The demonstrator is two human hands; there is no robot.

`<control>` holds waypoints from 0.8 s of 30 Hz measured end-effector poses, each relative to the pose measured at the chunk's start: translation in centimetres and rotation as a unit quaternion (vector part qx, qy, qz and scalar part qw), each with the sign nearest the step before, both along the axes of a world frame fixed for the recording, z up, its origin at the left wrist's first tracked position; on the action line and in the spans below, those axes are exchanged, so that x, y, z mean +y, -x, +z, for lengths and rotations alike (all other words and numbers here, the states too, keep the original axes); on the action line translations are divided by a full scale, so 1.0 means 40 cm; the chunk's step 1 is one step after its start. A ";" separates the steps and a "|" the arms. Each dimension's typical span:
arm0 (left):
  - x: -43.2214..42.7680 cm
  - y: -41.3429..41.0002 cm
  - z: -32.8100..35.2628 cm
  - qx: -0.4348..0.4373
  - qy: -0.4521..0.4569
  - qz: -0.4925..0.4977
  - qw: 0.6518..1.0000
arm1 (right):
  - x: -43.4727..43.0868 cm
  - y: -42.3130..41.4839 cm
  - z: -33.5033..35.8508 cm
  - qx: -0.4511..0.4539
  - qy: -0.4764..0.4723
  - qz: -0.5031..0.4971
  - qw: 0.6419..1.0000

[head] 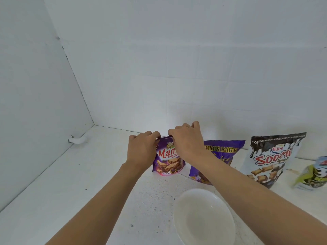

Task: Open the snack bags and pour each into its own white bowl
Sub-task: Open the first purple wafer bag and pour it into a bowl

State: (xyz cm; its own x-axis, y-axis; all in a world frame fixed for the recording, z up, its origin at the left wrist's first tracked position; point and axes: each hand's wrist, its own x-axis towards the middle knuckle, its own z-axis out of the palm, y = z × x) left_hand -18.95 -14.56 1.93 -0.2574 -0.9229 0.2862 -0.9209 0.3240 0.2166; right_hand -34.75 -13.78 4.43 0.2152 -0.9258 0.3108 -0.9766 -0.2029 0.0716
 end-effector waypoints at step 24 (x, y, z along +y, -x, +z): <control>0.198 -0.356 0.079 0.060 -0.250 -0.169 0.952 | 0.299 -0.263 -0.078 -0.222 0.030 0.034 0.974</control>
